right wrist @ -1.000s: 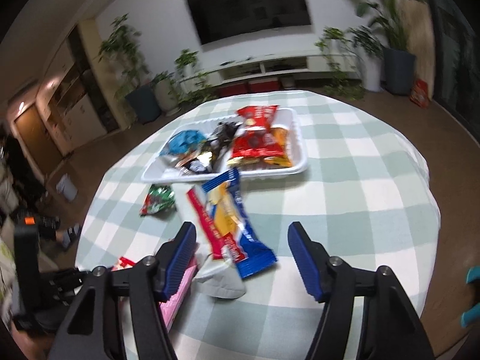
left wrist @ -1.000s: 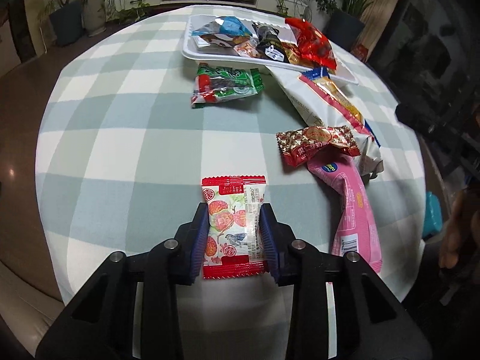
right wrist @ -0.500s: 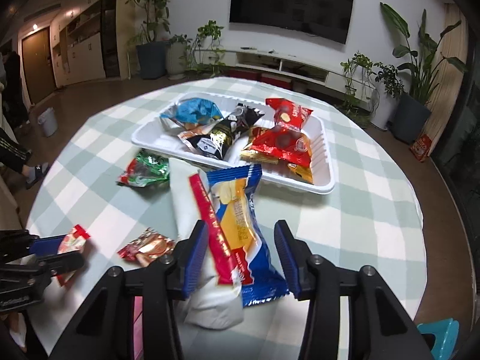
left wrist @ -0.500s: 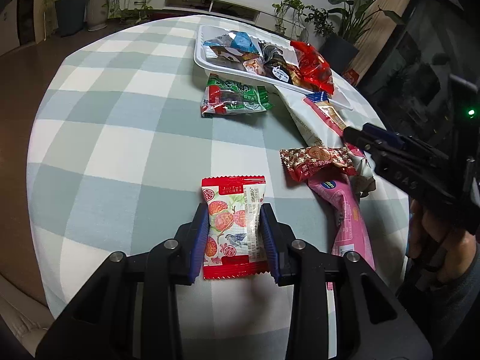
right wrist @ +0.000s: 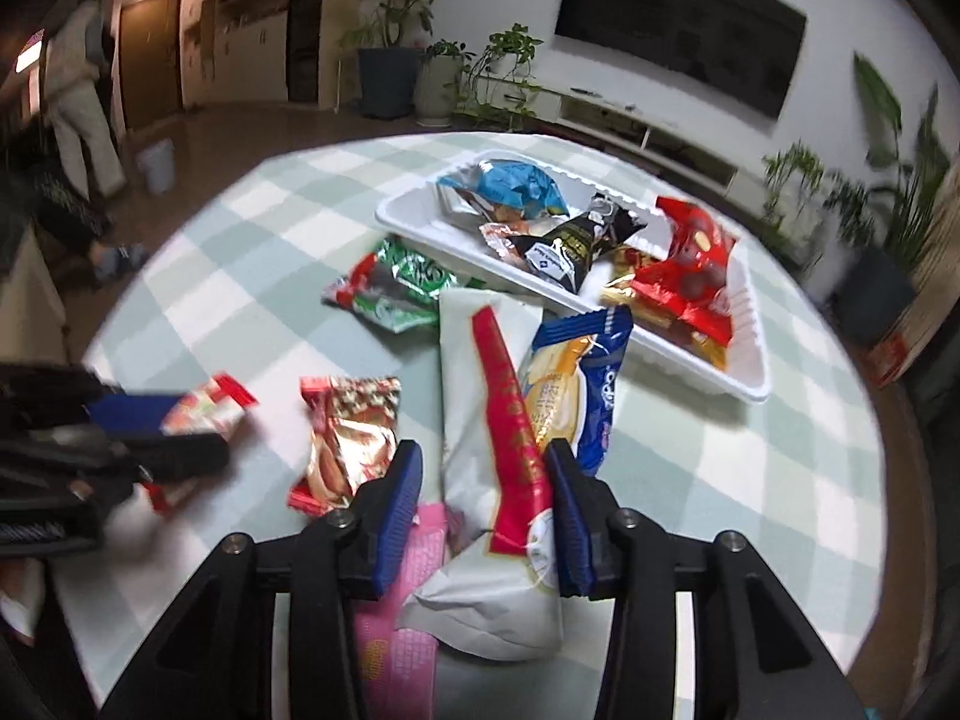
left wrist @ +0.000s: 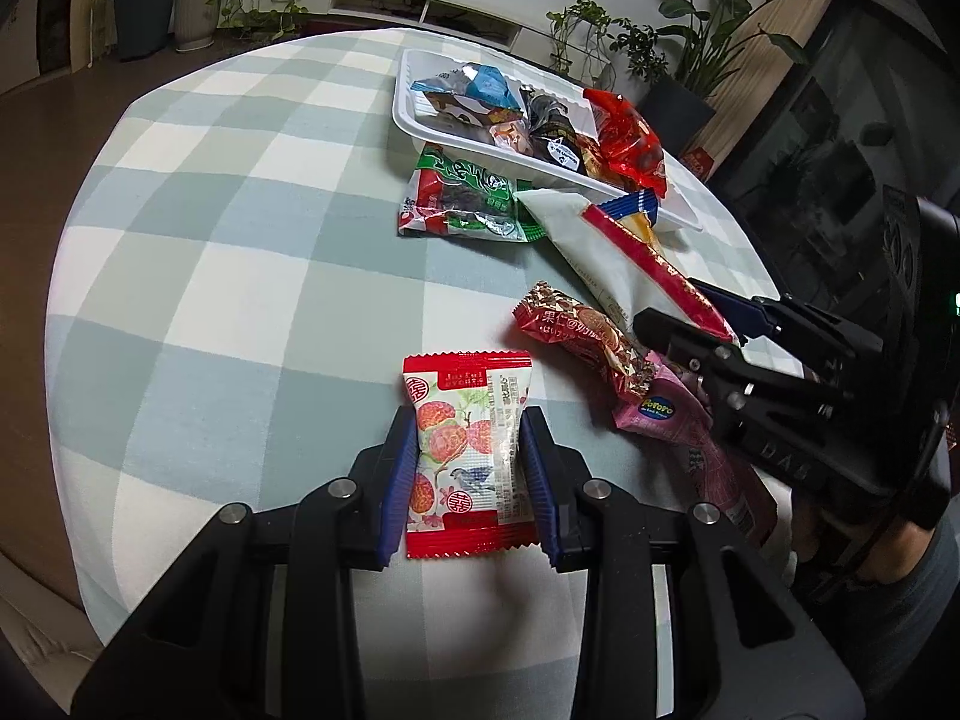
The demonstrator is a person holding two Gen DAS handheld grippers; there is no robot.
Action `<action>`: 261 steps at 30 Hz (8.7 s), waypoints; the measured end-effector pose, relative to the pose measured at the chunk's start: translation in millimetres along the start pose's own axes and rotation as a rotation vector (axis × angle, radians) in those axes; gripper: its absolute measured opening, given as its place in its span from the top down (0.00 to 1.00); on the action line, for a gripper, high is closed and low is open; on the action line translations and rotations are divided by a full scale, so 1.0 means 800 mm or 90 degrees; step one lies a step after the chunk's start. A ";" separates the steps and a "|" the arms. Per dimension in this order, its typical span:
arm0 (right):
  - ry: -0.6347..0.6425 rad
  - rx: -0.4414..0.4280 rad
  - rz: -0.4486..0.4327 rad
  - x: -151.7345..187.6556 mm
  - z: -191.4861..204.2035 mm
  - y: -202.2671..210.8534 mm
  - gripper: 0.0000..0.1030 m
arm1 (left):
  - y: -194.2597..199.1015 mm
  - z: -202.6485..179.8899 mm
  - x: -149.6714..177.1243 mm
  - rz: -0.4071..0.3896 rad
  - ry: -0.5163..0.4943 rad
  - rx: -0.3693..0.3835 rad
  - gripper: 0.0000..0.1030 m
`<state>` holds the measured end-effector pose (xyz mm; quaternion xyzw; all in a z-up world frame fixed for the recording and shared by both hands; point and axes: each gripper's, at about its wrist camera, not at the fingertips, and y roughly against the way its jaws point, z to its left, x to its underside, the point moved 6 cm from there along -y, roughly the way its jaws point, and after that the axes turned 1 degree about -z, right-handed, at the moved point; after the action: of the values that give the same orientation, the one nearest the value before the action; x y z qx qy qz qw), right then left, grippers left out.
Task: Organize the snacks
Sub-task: 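Grasp the white-red long bag with right tool while left tool holds strawberry packet, then carry both packets into the white tray and open both tools, then grasp the red-gold heart candy packet with the left tool, then grasp blue cake packet with right tool while left tool holds candy packet, then carry both packets into the white tray and open both tools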
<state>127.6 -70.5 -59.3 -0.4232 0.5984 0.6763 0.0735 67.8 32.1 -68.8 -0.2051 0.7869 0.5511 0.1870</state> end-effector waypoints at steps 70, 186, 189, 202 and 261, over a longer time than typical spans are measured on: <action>-0.303 -0.049 -0.146 -0.045 -0.138 0.081 0.76 | 0.087 0.016 -0.135 -0.122 0.035 0.079 0.71; -0.285 0.025 -0.029 -0.026 -0.138 0.030 0.11 | -0.087 -0.072 -0.053 0.032 -0.169 -0.164 0.67; -0.283 0.026 -0.022 -0.024 -0.138 0.026 0.12 | -0.084 -0.071 -0.050 0.028 -0.167 -0.162 0.68; -0.238 0.025 -0.016 -0.016 -0.114 0.020 0.18 | -0.052 -0.052 -0.032 0.014 -0.144 -0.145 0.69; -0.268 -0.082 -0.195 -0.188 -0.140 0.049 0.70 | 0.001 -0.069 -0.280 -0.156 -0.087 0.004 0.69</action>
<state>253.0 -117.6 77.9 -0.3630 0.4544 0.7671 0.2708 252.8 6.7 66.0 -0.2609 0.7433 0.5344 0.3063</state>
